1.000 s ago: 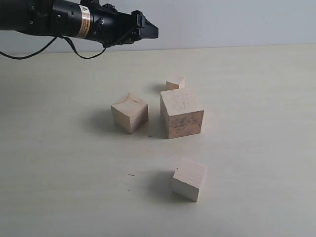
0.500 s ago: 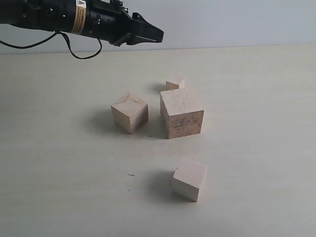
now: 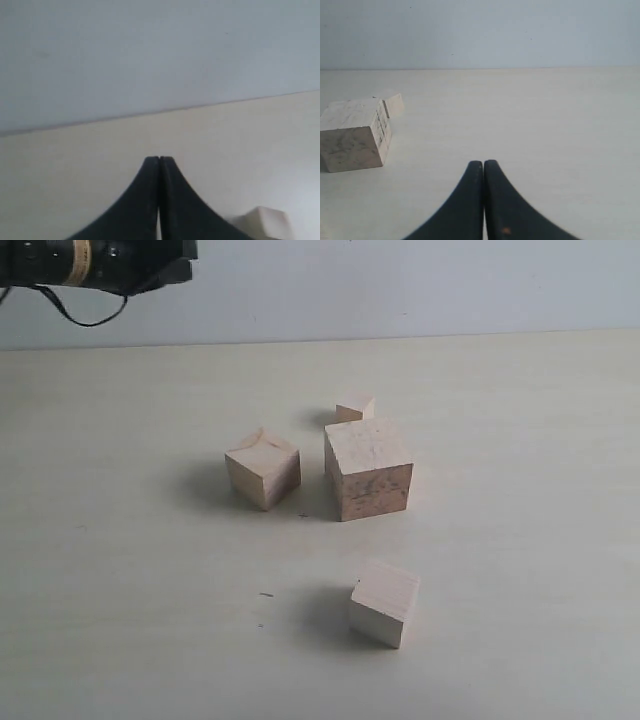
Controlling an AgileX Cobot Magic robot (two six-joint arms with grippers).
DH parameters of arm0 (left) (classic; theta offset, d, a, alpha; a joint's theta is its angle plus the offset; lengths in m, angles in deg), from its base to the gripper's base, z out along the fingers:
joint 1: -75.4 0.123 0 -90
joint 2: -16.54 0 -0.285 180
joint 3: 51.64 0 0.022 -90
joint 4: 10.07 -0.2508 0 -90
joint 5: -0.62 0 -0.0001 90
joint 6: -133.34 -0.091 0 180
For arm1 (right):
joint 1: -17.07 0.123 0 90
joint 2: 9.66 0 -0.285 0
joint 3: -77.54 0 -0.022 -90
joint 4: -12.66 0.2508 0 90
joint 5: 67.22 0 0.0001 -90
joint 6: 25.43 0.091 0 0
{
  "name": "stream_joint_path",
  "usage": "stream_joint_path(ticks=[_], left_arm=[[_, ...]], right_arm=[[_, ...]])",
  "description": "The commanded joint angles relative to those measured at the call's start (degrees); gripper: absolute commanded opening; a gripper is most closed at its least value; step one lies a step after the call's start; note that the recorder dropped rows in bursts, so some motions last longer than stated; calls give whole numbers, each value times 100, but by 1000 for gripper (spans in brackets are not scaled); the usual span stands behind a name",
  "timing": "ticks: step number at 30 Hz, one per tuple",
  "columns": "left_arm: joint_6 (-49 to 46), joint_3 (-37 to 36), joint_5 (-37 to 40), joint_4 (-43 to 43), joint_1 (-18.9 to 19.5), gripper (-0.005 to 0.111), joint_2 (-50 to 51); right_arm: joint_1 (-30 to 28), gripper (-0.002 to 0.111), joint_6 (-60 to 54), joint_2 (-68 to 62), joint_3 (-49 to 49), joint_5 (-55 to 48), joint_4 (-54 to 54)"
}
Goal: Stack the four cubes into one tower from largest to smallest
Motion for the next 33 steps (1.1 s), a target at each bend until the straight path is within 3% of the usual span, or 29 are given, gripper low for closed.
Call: stream_joint_path(ticks=[1, 4, 7, 9, 11, 12, 14, 16, 17, 20, 23, 26, 28, 31, 33], left_arm=[[-1902, -125, 291, 35, 176, 0, -517], [-2778, -368, 609, 35, 176, 0, -1133], [-3371, -542, 1562, 35, 176, 0, -1731], [-3581, -633, 2756, 35, 176, 0, -1950], [-3493, -754, 4801, 293, 206, 0, -1986], [-3693, -808, 5583, 769, 293, 0, -1952], [-4742, -944, 5945, 2363, 588, 0, -1902], [-6705, -1081, 5774, 4671, 944, 0, -1902], [-8173, -1126, 5827, 6194, 1082, 0, -1902], [-12443, -1180, 6823, 10149, 1309, 0, -1902], [-14219, -1180, 7896, 12653, 1283, 0, -1924], [-15090, -1180, 7954, 13971, 937, 0, -1948], [-15694, -1180, 7724, 14344, 564, 0, -1948], [-16744, -1180, 7343, 14508, -229, 3, -1779], [-17519, -1180, 7086, 14265, -798, 13, -1533]], right_arm=[[-36, 0, 14, 34, -14, 22, -20], [-36, 0, 14, 34, -14, 22, -20], [-36, 0, 14, 34, -14, 22, -20], [-36, 0, 14, 34, -14, 22, -20], [-36, 0, 14, 34, -14, 32, -20], [-36, 0, 14, 34, -14, 44, -20], [-36, 0, 14, 34, -14, 44, -20], [-36, 0, 14, 34, -14, 44, -20], [-36, 0, 14, 34, -14, 44, -20], [-36, 0, 14, 34, -14, 44, -20], [-36, 0, 14, 34, -14, 44, -20], [-36, 0, 14, 34, -14, 44, -20], [-36, 0, 14, 34, -14, 44, -20], [-36, 0, 14, 34, -14, 44, -20], [-36, 0, 14, 34, -14, 44, -20]])
